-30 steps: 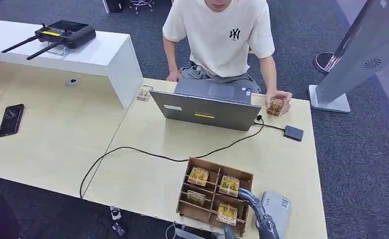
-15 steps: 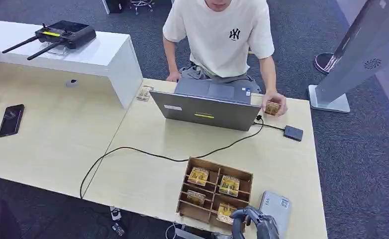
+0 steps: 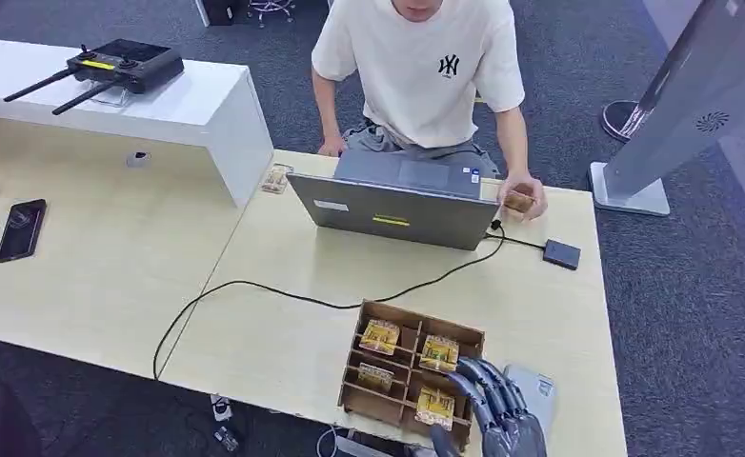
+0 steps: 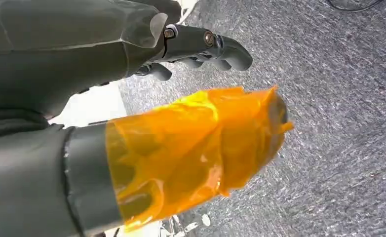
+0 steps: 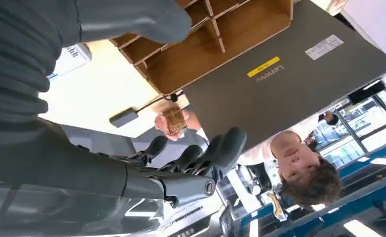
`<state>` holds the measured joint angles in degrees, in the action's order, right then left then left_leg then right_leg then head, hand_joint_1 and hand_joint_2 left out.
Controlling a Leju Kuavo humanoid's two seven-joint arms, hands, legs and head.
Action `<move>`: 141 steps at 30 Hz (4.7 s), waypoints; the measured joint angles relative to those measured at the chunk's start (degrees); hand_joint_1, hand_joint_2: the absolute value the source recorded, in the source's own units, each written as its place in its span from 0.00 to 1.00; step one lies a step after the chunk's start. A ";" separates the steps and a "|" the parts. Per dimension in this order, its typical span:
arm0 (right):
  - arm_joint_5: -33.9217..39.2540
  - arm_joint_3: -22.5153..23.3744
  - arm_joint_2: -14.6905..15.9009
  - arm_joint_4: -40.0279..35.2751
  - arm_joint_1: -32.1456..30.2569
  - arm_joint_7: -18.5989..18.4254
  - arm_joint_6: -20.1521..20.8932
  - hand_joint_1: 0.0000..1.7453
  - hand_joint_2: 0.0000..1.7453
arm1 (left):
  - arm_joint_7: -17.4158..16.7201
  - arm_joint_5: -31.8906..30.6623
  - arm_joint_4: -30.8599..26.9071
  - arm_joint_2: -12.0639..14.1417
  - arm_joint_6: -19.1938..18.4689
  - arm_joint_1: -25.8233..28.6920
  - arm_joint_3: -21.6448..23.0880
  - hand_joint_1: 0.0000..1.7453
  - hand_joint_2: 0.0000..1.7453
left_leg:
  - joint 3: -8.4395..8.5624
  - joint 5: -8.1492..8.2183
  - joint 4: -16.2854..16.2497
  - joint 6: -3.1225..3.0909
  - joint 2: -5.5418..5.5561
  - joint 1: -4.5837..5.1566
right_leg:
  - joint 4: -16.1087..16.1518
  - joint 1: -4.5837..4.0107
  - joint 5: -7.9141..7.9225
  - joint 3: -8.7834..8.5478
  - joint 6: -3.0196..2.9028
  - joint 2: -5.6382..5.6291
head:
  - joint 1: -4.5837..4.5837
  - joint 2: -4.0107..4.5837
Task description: Pass the card to the sensor for recognition and then transmit it.
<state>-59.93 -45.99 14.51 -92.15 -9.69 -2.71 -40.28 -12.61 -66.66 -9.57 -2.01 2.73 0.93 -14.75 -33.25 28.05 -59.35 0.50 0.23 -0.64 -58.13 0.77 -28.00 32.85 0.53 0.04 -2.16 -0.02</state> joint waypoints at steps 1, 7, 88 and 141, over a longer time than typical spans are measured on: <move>-0.22 0.02 -0.11 0.26 0.00 -0.07 0.00 0.39 1.00 | 0.00 0.11 0.00 0.00 -0.02 -0.06 -0.04 0.00 0.00 | 0.00 0.00 0.00 0.00 0.00 0.00 | 0.00 0.00 0.00 0.00 0.00 0.00 | 0.02 0.00; -1.75 0.02 -0.52 2.08 0.26 -0.59 0.00 0.66 1.00 | 0.00 0.46 0.00 0.00 -0.13 -0.18 -0.11 0.00 0.00 | 0.00 0.00 0.00 0.00 0.00 0.00 | 0.00 0.00 0.00 0.00 0.00 0.00 | 0.02 0.00; 2.27 -7.87 0.31 13.86 6.79 -6.10 0.00 0.48 1.00 | 0.00 0.46 0.00 -0.02 0.02 -0.16 -0.15 0.00 0.00 | 0.00 0.00 0.00 0.00 0.00 0.00 | 0.00 0.00 0.00 0.00 0.00 0.00 | 0.02 0.00; -7.01 1.05 -4.52 17.70 2.89 -4.85 -0.09 0.97 1.00 | 0.02 -0.46 0.00 0.13 -0.31 -0.10 -0.17 0.00 0.00 | 0.00 0.00 0.00 0.00 0.00 0.00 | 0.00 0.00 0.00 -0.02 0.00 0.01 | 0.04 0.00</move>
<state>-66.95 -44.94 9.99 -74.44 -6.80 -7.56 -40.37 -12.59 -67.12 -9.57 -1.88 2.43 0.83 -14.93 -33.25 28.05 -59.35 0.50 0.24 -0.64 -58.13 0.76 -27.99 32.84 0.53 0.04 -2.12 -0.02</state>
